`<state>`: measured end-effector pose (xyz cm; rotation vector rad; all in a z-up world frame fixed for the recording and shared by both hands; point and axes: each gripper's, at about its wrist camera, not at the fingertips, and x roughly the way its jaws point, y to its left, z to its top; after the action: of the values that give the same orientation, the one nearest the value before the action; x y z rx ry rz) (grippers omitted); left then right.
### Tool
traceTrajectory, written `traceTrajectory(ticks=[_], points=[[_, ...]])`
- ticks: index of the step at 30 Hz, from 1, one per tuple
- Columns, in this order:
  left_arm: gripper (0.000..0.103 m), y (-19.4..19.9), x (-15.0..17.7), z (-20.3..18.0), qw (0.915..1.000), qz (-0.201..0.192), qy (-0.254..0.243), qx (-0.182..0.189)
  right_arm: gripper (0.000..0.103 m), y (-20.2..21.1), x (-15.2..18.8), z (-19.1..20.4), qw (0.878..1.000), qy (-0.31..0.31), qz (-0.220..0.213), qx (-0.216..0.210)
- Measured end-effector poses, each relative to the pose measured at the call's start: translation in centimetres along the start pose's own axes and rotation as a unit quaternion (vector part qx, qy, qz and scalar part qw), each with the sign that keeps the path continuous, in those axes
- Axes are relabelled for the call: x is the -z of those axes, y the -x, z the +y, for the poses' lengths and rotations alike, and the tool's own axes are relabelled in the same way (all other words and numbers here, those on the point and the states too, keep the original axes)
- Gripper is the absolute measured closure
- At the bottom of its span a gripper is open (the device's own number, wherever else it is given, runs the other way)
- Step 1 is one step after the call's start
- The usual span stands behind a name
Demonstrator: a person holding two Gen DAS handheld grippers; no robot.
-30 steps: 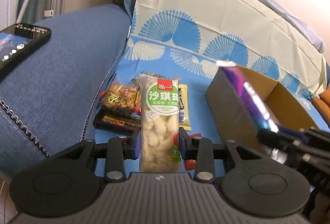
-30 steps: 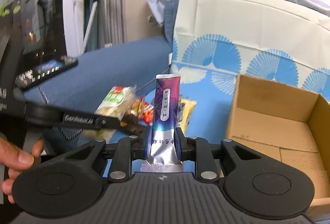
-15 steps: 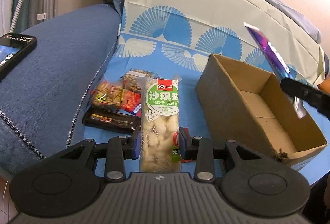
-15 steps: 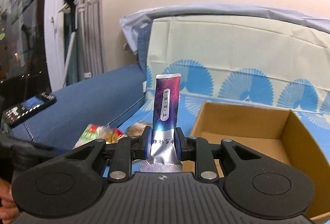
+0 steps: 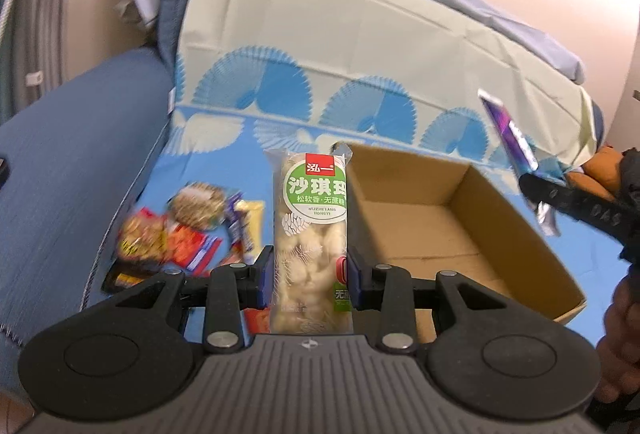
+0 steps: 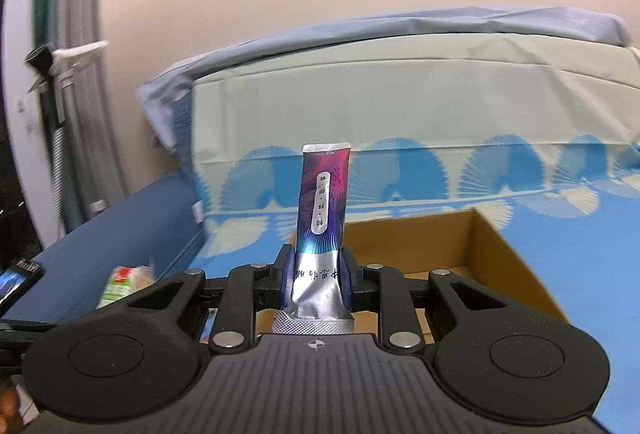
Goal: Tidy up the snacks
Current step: 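Lift both held snacks and carry them over the cardboard box, then open both tools to drop the snacks into the box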
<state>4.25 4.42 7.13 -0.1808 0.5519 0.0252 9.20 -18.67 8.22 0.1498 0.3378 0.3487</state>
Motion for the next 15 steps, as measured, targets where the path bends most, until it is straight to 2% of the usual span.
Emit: traceTrajectory(ticks=[7,15], points=[[0.064,-0.6,-2.6,-2.9,0.9996,-0.017,-0.011,0.021,0.079,0.0,0.0,-2.6,0.999,-0.031,0.002,0.041],[0.064,-2.3,-4.7,-6.7,0.9985,-0.023,-0.023,0.043,0.079,-0.4,-0.2,-3.9,0.997,-0.047,0.010,0.058]])
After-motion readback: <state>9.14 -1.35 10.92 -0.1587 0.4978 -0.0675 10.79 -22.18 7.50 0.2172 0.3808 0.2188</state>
